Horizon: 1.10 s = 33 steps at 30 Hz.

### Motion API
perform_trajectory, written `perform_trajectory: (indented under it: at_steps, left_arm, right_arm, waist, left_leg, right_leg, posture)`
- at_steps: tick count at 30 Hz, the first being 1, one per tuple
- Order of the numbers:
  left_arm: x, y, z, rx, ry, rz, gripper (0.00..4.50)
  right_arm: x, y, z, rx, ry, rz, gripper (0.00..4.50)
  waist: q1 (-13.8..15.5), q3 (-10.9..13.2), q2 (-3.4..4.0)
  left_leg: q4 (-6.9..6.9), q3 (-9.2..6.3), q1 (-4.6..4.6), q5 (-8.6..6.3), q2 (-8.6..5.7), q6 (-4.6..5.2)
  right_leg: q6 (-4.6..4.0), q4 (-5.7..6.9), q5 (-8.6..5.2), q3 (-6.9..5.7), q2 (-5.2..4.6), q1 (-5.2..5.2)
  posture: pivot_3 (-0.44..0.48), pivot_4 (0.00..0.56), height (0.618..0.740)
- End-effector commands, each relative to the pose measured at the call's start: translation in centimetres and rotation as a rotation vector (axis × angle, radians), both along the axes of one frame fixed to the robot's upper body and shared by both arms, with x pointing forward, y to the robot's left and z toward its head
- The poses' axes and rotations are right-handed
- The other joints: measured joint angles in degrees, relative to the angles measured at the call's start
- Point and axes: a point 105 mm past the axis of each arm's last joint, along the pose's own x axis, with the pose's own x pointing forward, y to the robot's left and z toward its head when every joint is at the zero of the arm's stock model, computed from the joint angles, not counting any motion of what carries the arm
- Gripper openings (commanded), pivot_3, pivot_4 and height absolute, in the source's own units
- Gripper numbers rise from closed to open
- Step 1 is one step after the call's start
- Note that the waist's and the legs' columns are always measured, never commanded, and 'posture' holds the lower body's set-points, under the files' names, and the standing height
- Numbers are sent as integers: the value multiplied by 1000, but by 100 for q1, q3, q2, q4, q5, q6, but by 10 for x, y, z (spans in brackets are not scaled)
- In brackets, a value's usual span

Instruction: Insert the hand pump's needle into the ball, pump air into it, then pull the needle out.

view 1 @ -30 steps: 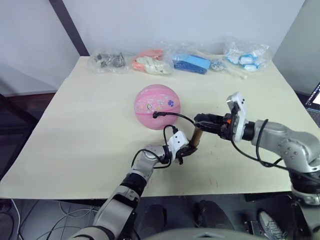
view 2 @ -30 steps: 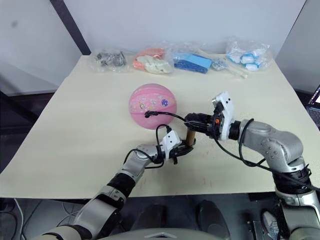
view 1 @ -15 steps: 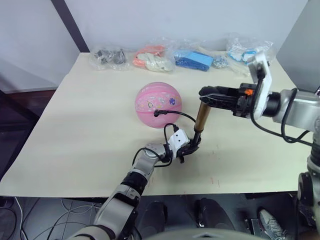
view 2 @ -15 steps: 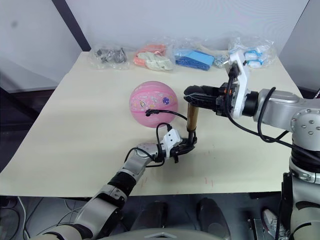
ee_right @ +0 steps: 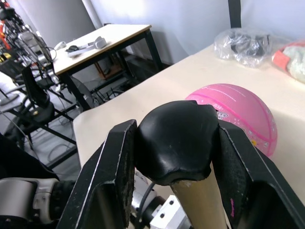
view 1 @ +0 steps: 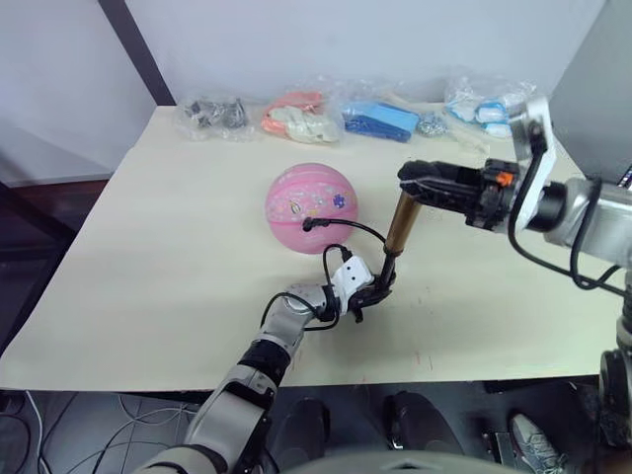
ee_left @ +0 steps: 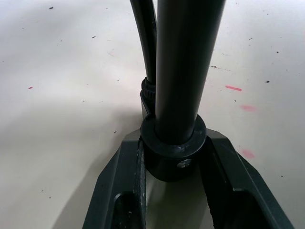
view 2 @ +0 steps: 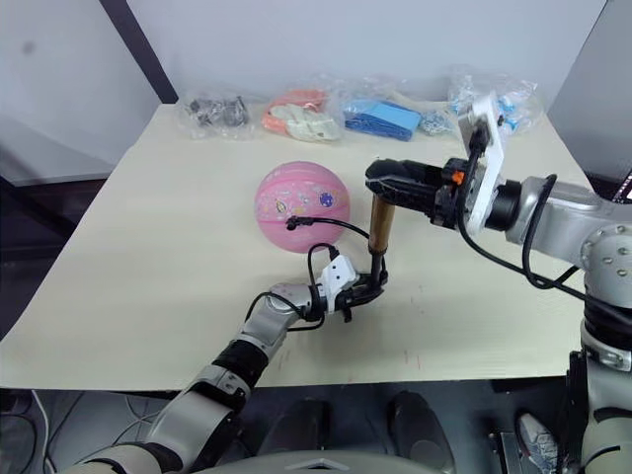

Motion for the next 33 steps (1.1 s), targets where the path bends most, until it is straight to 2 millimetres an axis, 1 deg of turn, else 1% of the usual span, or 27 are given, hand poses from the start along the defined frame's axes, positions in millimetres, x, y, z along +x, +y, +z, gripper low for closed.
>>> perform_trajectory:
  at_steps: [1,3,5,6,9,11,13,14,15,19,22,25,26,27,30,33]
  left_arm:
    - [-23,24,-47,103,178,36,1063]
    - [-23,25,-47,105,178,36,1063]
    - [-24,25,-47,108,178,35,1063]
    - [-24,25,-47,108,179,33,1063]
    - [-25,25,-47,107,179,31,1063]
    - [-24,25,-47,109,179,32,1063]
    - [-24,26,-47,109,178,33,1063]
    - [-23,26,-46,110,178,33,1063]
    - [-24,26,-47,109,178,33,1063]
    - [-25,26,-47,109,182,33,1063]
    - [-27,25,-48,108,185,32,1063]
    - [-28,25,-49,107,187,31,1063]
    - [-28,24,-49,107,188,31,1063]
    - [-28,24,-49,107,188,30,1063]
    - [-28,23,-49,105,190,28,1063]
    - [-28,23,-50,105,191,26,1063]
  right_arm:
    - [8,4,-64,-101,157,-43,1758]
    - [7,7,-86,-124,197,-42,1758]
    - [7,10,-104,-140,222,-43,1758]
    - [7,12,-121,-168,249,-48,1758]
    - [1,18,-155,-221,301,-37,1758]
    - [-4,20,-166,-242,318,-20,1758]
    - [-7,21,-168,-236,322,-12,1758]
    - [-7,20,-165,-235,312,-12,1758]
    - [-5,17,-158,-226,292,-17,1758]
    - [2,7,-115,-192,183,-30,1758]
    - [5,2,-68,-117,99,-29,1758]
    - [4,-3,-28,-59,31,-25,1758]
    - [3,-4,-21,-49,23,-23,1758]
    - [2,-6,-9,-31,5,-20,1758]
    - [-2,-12,23,0,-43,-15,1758]
    - [-6,-16,47,18,-84,-14,1758]
  waist:
    - [-1,-6,-6]
    - [-9,-15,-6]
    - [-13,-23,-5]
    - [-15,-31,-2]
    - [-14,-47,-11]
    - [-14,-61,-12]
    - [-14,-65,-9]
    - [-14,-70,-12]
    - [-14,-71,-15]
    - [-3,-67,-12]
    - [12,-50,-7]
    - [29,-27,8]
    - [35,-22,11]
    - [41,-22,11]
    - [44,-16,15]
    - [42,0,12]
  left_leg:
    - [0,0,0,0,0,0]
    - [0,-2,9,0,11,0]
    - [0,-3,15,0,17,-1]
    - [0,-3,22,0,19,-1]
    - [-6,0,46,0,22,-1]
    - [-12,2,52,-1,22,-1]
    - [-14,5,54,-1,22,-1]
    - [-15,7,55,-1,22,-1]
    - [-17,12,63,-1,22,-2]
    - [-28,14,70,-1,21,-2]
    - [-30,14,61,-1,18,-2]
    - [-25,11,26,-1,14,-3]
    - [-12,6,-7,-1,11,-3]
    - [-11,5,-23,0,8,-3]
    - [-11,5,-41,0,-3,-3]
    - [-9,3,-50,0,-9,-2]
  right_leg:
    - [0,0,0,0,0,0]
    - [-1,0,0,-1,13,7]
    - [-2,0,0,0,22,9]
    - [-3,0,-1,1,26,9]
    - [-5,0,-1,11,33,13]
    - [-6,0,-2,15,35,13]
    - [-7,0,-2,19,35,14]
    - [-7,0,-2,21,35,14]
    - [-7,0,-3,29,35,19]
    - [-7,-3,-3,33,36,20]
    - [-7,-9,-3,32,31,17]
    - [-9,-9,0,29,23,-13]
    - [-27,-7,12,22,19,-40]
    - [-29,-5,13,21,15,-52]
    - [-29,-3,14,17,0,-67]
    - [-28,-2,14,11,-8,-72]
  posture:
    - [0,150,740]
    - [0,150,740]
    - [0,150,740]
    - [0,150,740]
    - [0,150,740]
    - [0,150,740]
    - [0,150,740]
    - [0,150,740]
    - [0,150,740]
    - [0,150,740]
    - [0,150,740]
    - [0,150,740]
    - [0,150,740]
    - [0,150,740]
    - [0,150,740]
    - [0,150,740]
